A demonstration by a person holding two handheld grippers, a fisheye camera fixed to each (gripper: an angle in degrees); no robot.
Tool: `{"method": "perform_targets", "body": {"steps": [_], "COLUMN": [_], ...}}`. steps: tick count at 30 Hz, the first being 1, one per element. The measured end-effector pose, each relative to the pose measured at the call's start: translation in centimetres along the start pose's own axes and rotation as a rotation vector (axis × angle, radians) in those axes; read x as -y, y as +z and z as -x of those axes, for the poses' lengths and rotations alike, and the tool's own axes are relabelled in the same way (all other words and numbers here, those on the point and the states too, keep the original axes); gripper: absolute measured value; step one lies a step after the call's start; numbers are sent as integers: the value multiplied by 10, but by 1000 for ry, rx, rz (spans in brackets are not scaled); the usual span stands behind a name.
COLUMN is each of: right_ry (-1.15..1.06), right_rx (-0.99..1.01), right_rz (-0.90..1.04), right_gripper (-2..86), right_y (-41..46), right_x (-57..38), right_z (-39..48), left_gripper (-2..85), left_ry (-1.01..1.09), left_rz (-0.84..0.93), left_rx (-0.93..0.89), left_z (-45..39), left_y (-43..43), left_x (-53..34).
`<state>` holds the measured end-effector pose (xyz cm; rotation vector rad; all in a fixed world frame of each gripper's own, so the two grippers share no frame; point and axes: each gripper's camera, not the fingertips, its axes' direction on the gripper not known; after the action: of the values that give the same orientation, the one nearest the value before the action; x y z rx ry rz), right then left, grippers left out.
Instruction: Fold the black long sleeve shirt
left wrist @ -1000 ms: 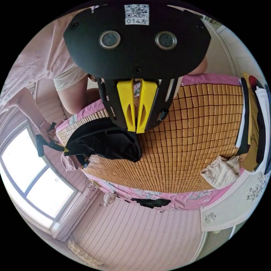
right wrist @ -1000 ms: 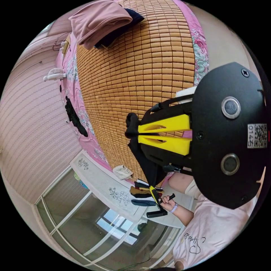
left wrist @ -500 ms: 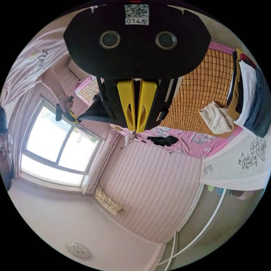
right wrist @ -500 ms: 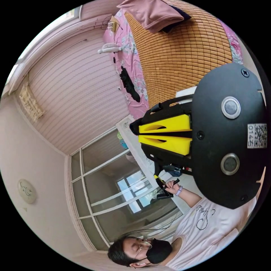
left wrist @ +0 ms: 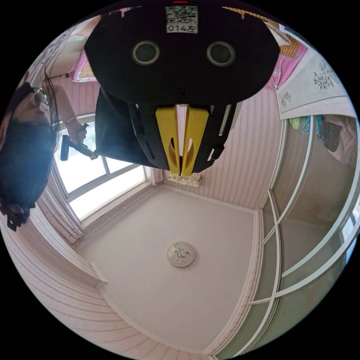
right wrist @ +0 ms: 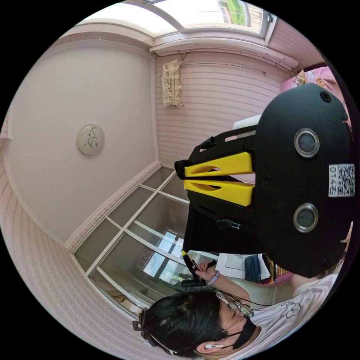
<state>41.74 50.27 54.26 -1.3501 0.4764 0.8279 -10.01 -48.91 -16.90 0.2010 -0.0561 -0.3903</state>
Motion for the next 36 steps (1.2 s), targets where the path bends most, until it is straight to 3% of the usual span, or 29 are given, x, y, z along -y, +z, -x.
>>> {"method": "perform_targets", "body": {"steps": [4,7,13,15,17,19,23,26,31,36], "right_ry": [-116,-131,-5,57,102,119,205,241,281,487], "right_rx": [-53,-51,-76,-124,-208,-247,-213,-148,-122,-135], "right_rz": [-53,63,660,764,853,816,484,432,646,952], "right_gripper": [3,3,2,1,1,2,3,3,4,6], "right_y": [6,40,182,221,263,282,282,279,272,245], "right_x": [40,36,-103,-158,-202,-194,-137,-151,-276,-465], "right_z": [24,19,-45,-65,-87,-102,-128,-135,-130,-112], "left_gripper": [-10,-10,-10,-10,-10,-10,-10,-10,-10,-10], "left_ry": [20,70,-3,-15,8,33,-18,-4,-49,-200], "left_rz": [-85,-52,352,551,644,669,504,475,641,1006], "left_rx": [-19,44,165,233,299,330,359,349,289,231], "left_z": [-4,-5,50,68,70,67,80,83,99,111], "left_y": [-3,13,105,153,181,208,241,247,237,189], "left_x": [40,48,-44,-107,-147,-164,-121,-113,-203,-382]}}
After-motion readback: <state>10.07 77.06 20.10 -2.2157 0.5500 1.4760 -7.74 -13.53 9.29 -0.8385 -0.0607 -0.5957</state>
